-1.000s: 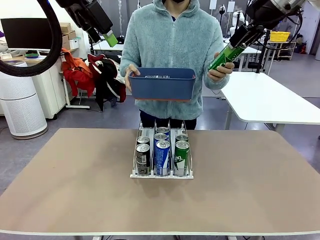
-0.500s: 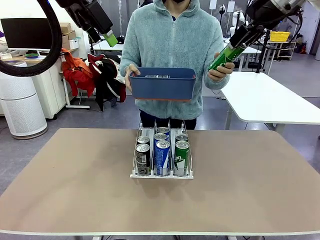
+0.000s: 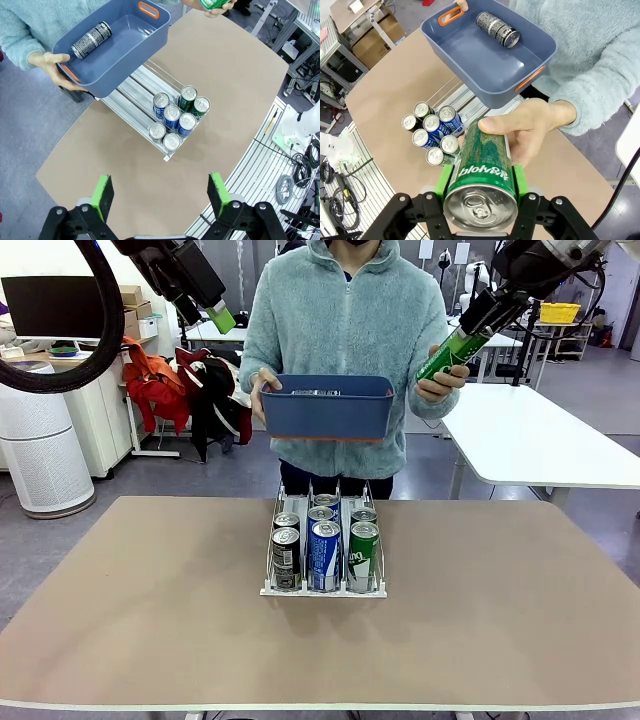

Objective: Fill the beverage cans into the dispenser.
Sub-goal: Pick up the Sprite handed by the human, then place the picked Sprite in the line of the Automatic Can Dispenser with the same cans.

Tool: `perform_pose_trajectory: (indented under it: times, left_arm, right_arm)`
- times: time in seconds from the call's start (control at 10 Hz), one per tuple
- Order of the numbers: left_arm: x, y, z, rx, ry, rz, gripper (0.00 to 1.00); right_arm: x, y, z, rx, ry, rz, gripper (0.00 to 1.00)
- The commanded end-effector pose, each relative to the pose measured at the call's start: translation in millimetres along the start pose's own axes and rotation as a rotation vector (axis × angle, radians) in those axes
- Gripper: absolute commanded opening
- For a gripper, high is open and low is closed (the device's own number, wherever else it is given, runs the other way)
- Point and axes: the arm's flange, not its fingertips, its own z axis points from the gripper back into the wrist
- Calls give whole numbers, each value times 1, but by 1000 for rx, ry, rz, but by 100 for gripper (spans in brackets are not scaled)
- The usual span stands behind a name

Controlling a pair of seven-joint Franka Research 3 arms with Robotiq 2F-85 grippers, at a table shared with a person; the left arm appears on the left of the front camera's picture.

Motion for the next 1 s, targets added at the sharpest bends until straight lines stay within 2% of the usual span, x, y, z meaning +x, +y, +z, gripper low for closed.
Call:
perform_pose_trajectory:
  times: [0.0,0.9]
  left_arm:
    - [0,1,1,-1,0,-1,100]
    - [0,1,1,-1,0,-1,100]
  right_arm:
    - [0,0,0,-6,4,6,0]
    - [0,0,0,-6,4,6,0]
